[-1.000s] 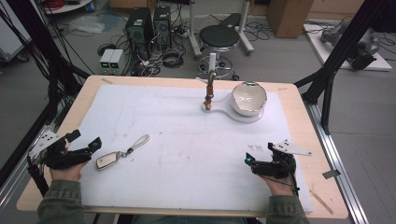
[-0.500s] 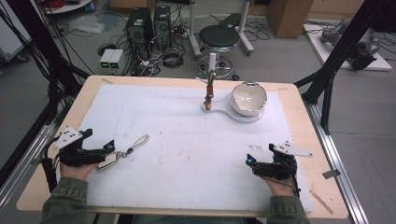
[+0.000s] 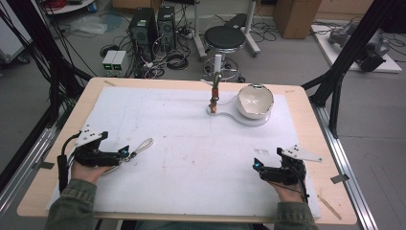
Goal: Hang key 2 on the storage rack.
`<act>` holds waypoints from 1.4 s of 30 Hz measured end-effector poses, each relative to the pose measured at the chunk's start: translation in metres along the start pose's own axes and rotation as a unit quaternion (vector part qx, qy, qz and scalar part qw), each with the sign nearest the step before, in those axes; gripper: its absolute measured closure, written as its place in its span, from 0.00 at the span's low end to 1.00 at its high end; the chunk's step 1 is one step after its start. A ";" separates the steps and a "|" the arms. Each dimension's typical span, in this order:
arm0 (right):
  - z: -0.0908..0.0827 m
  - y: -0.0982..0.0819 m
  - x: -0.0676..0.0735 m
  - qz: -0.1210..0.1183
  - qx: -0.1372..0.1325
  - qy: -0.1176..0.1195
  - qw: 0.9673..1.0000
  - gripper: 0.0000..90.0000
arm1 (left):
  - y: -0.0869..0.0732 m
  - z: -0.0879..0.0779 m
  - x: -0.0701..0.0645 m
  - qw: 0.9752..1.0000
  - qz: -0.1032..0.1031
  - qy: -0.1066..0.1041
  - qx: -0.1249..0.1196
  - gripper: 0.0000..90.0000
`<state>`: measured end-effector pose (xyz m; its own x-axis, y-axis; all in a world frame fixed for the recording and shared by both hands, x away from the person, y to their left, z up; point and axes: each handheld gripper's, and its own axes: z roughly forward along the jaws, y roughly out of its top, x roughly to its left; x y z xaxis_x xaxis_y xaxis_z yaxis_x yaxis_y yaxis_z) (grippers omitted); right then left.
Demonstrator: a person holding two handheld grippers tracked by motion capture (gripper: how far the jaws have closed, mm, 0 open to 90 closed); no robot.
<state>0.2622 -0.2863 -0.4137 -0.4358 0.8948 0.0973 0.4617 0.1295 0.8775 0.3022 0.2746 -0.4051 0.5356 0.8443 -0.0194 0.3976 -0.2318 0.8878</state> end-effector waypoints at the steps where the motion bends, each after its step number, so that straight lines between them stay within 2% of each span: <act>1: 0.000 0.000 0.001 0.002 0.001 0.001 1.000 0.02 | 0.001 0.002 -0.001 1.000 0.000 -0.003 0.005 0.03; 9: 0.001 0.000 0.001 -0.001 0.003 0.002 1.000 0.02 | 0.006 0.015 -0.006 0.999 0.007 -0.023 0.044 0.03; 14: 0.001 0.000 0.001 -0.002 0.004 0.001 1.000 0.02 | 0.008 0.022 -0.007 0.997 0.003 -0.034 0.065 0.03; 21: 0.002 0.000 0.001 -0.001 0.005 0.002 1.000 0.02 | 0.010 0.034 -0.009 0.994 0.012 -0.048 0.101 0.03; 23: 0.002 0.000 0.001 0.001 0.006 0.002 1.000 0.02 | 0.010 0.037 -0.011 0.993 0.012 -0.053 0.103 0.07; 27: 0.003 0.000 0.001 -0.002 0.007 0.002 1.000 0.02 | 0.011 0.044 -0.010 0.992 0.012 -0.059 0.107 0.08; 33: 0.003 0.000 -0.001 0.004 0.009 -0.002 1.000 0.02 | 0.011 0.054 -0.012 0.990 0.023 -0.061 0.127 0.09; 35: 0.002 -0.001 -0.002 0.007 0.011 -0.003 1.000 0.02 | 0.010 0.058 -0.012 0.988 0.027 -0.065 0.138 0.10; 42: 0.003 0.000 -0.003 0.009 0.012 -0.005 1.000 0.02 | 0.009 0.063 -0.009 0.985 0.017 -0.069 0.155 0.15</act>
<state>0.2657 -0.2879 -0.4157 -0.4196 0.9012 0.1088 0.4876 0.1227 0.8644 0.3476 0.2344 -0.4262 0.6404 0.7644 -0.0742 0.5746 -0.4128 0.7067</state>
